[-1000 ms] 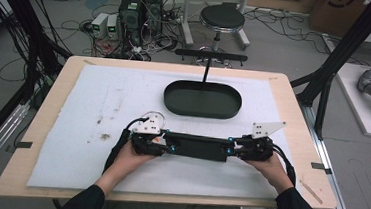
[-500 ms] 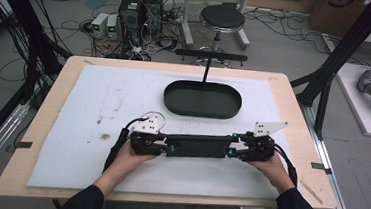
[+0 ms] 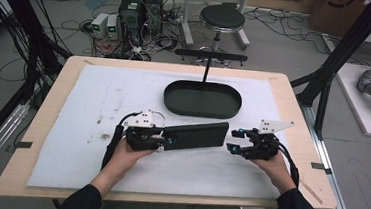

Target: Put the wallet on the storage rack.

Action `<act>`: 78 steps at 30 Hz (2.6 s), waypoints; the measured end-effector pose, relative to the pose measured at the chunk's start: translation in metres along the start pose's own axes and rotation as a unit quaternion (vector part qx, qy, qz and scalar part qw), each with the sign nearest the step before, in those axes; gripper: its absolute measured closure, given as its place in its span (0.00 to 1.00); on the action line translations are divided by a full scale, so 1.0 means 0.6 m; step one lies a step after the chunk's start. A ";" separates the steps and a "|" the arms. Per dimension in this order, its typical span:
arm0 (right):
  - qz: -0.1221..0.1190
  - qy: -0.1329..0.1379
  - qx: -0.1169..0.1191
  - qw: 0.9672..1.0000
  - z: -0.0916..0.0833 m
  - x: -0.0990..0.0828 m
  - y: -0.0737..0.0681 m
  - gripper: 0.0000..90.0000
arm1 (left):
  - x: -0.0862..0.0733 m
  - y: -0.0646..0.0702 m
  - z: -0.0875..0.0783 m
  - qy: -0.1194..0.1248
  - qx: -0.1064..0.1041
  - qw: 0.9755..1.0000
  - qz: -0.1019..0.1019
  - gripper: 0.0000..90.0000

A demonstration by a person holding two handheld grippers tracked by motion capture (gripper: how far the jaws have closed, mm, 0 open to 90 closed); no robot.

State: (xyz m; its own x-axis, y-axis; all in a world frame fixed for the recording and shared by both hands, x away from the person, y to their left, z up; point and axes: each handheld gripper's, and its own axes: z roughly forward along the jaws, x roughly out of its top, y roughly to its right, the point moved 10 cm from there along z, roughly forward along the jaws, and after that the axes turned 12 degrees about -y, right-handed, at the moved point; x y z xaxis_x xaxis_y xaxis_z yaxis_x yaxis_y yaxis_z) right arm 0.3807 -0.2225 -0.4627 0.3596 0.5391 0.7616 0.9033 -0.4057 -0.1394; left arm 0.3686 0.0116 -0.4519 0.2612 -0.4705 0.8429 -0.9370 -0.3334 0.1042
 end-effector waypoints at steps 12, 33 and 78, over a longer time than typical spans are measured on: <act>0.038 0.032 -0.048 0.998 -0.030 -0.003 0.029 0.42 | 0.031 -0.013 -0.032 0.009 0.035 0.999 -0.007 0.83; 0.073 0.038 -0.082 0.993 -0.044 -0.011 0.057 0.42 | 0.084 -0.052 -0.049 0.052 0.083 0.995 -0.012 0.84; 0.073 0.049 -0.092 0.992 -0.050 -0.007 0.061 0.45 | 0.135 -0.164 0.044 0.094 0.143 0.985 0.011 0.84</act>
State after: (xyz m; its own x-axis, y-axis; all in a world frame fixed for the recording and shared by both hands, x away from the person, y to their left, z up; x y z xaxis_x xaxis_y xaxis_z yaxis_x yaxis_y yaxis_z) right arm 0.4054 -0.2618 -0.4520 0.4509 0.3931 0.8014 0.7823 -0.6064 -0.1427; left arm 0.4880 -0.0153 -0.4076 0.1689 -0.3284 0.9293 -0.8306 -0.5550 -0.0452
